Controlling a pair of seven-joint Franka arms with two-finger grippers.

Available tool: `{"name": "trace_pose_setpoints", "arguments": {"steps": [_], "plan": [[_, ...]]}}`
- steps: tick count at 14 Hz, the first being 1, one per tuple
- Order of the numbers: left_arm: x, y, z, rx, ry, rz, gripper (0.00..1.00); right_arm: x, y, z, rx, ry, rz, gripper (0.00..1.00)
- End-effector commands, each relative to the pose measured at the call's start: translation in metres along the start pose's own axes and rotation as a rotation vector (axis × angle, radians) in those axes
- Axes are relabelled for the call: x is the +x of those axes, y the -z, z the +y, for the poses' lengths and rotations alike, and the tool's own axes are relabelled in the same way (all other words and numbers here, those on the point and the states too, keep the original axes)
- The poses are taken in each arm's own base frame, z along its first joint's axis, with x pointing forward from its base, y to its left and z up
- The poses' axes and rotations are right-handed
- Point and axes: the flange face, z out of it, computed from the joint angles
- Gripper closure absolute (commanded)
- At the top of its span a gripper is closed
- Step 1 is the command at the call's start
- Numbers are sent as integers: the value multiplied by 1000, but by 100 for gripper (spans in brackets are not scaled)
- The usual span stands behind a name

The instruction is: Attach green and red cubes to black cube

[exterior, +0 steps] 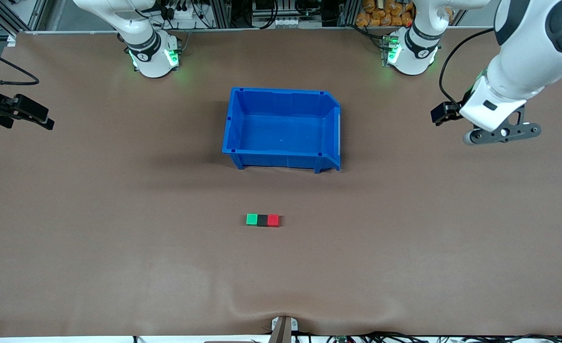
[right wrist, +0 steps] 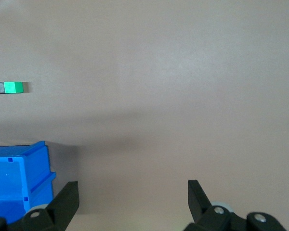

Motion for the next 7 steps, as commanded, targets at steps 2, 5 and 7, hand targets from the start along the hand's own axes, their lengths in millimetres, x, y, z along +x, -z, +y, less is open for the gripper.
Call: {"name": "trace_pose_setpoints", "arguments": {"steps": [2,5,7], "plan": [[-27,-6,-13,-9,-60,49,0,2,4,0,-13,7,6,0],[-23,-5,-27,-25,-96,56,0,1,5,-1,-13,9,6,0],[-20,2,-41,-37,-107,93,0,2,4,-1,-13,5,3,0]]}}
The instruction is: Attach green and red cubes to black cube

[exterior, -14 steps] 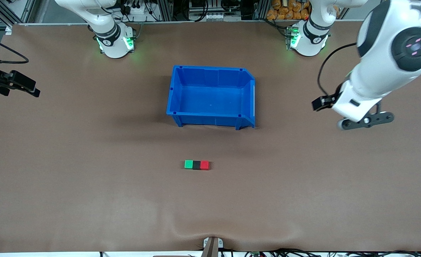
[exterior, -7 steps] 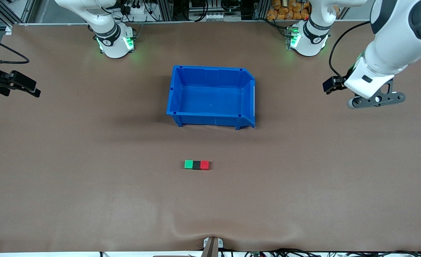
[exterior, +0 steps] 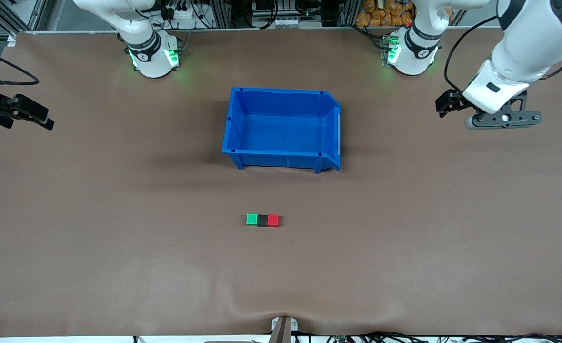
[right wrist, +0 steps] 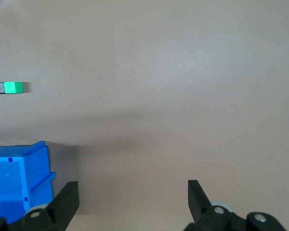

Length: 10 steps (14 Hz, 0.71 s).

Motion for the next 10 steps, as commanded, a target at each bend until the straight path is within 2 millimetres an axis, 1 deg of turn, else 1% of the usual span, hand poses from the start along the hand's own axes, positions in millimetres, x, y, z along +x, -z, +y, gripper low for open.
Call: {"name": "trace_pose_setpoints", "arguments": {"steps": [1,2,3,8,10], "plan": [[-2,9,-28,-41,-10,58,0,2,4,0,-14,5,4,0],[1,11,-40,-90,-7,70,0,2,4,1,-12,5,6,0],[2,10,-46,-113,2,72,0,2,4,1,-9,4,7,0],[11,15,-46,-119,-2,86,0,2,4,0,-11,7,7,0],[28,24,-46,-119,0,99,0,2,4,-1,-12,8,7,0]]}}
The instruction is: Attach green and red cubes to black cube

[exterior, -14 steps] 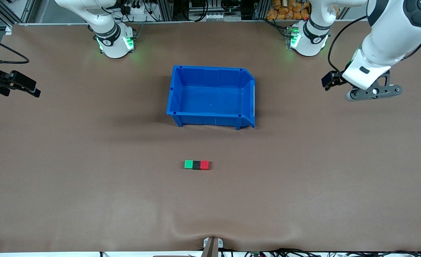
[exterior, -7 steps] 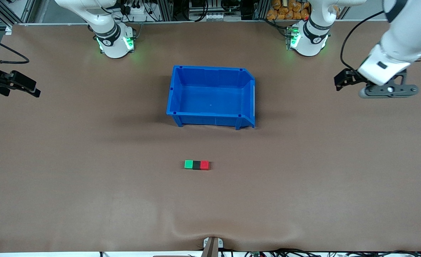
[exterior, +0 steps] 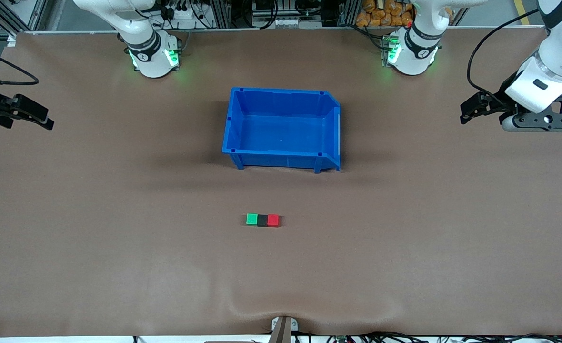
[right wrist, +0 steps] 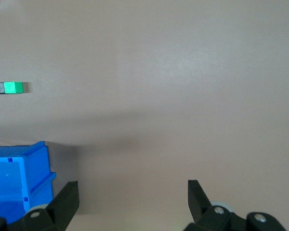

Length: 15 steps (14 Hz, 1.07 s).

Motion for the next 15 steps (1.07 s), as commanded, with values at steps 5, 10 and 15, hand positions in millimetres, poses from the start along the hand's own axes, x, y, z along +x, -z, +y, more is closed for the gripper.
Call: {"name": "trace_pose_setpoints", "arguments": {"steps": [5,10,15], "plan": [[41,31,-1,-6,-1,35,0,2,4,-1,-12,9,5,0],[25,55,-6,-7,7,49,0,2,4,-1,-12,9,7,0],[20,77,-15,-5,24,58,0,2,4,-1,-12,9,7,0]]}}
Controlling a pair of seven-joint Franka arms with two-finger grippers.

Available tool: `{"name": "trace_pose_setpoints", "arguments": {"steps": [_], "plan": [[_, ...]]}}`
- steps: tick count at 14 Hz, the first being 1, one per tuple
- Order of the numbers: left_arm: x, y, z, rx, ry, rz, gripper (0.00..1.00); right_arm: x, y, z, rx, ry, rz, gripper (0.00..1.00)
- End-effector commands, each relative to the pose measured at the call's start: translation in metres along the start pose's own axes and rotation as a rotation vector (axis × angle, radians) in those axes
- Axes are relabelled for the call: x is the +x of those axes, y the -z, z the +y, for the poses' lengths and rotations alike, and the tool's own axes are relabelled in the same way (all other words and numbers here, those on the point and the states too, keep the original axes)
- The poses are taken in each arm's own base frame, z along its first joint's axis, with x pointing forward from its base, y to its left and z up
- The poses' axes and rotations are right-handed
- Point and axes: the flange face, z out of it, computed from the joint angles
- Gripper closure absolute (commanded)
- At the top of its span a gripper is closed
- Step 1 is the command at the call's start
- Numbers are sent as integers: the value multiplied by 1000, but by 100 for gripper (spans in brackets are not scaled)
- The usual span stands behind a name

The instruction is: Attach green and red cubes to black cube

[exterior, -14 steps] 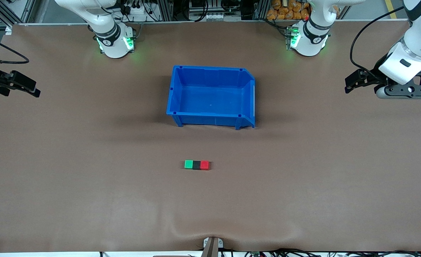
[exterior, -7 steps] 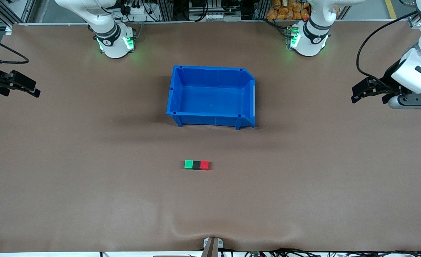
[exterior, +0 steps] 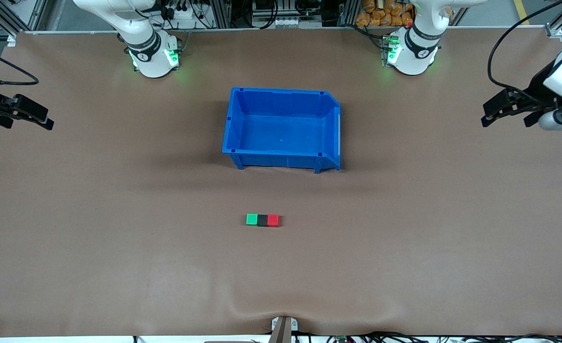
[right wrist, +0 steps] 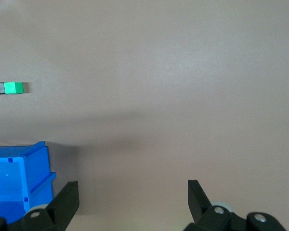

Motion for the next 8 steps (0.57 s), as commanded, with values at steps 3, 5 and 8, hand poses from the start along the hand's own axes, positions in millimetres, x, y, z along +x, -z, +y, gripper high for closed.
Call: {"name": "trace_pose_setpoints", "arguments": {"steps": [3,5,8], "plan": [[-7,13,-1,9,2,-34,0,2,4,-1,-12,9,6,0],[-6,10,1,10,-4,-45,0,2,4,-1,-12,9,6,0],[-6,9,2,9,-7,-46,0,2,3,-1,-13,8,5,0]]}}
